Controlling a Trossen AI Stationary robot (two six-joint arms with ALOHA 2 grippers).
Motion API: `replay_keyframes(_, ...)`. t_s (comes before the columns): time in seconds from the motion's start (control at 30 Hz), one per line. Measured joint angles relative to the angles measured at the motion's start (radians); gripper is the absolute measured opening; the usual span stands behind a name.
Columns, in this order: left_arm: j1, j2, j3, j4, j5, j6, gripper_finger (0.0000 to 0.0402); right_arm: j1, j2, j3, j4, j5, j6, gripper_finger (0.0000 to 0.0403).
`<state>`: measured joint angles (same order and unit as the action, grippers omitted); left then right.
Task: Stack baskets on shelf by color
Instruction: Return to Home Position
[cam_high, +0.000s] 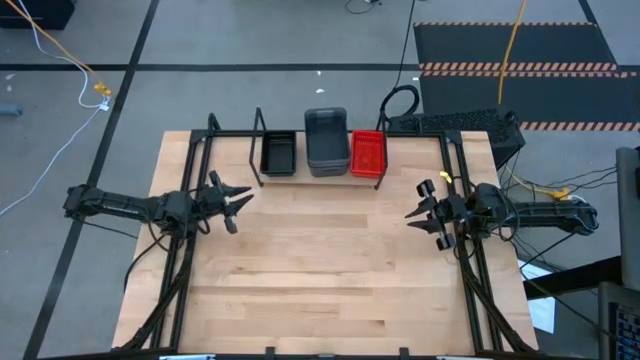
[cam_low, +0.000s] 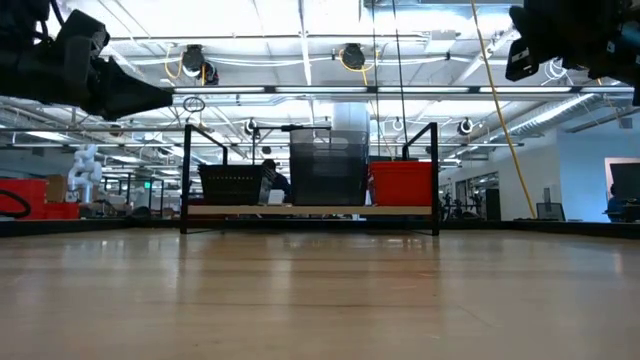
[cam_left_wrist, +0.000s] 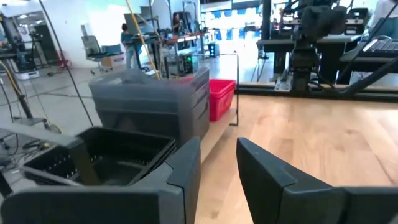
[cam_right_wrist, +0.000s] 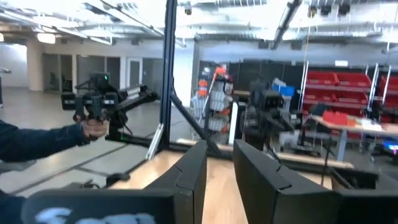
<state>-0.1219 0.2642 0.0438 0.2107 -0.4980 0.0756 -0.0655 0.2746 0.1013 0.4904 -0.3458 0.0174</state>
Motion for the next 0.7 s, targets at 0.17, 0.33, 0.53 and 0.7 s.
replay_keyframes(0.17, 0.000, -0.064, -0.001, -0.079, -0.001, -0.035, 0.0106, -0.017, -0.065, 0.000, -0.109, 0.000, 0.001, 0.0073)
replay_keyframes(0.33, 0.000, -0.120, -0.001, -0.144, 0.001, -0.040, 0.0106, -0.021, -0.087, -0.012, -0.154, 0.000, 0.006, 0.0073)
replay_keyframes(0.53, 0.000, -0.176, -0.001, -0.210, 0.082, -0.071, 0.0106, -0.021, -0.088, -0.081, -0.051, -0.001, 0.050, 0.0073)
replay_keyframes(0.7, 0.000, -0.193, -0.002, -0.239, 0.121, -0.086, 0.0106, -0.021, -0.084, -0.082, -0.054, 0.001, 0.054, 0.0073)
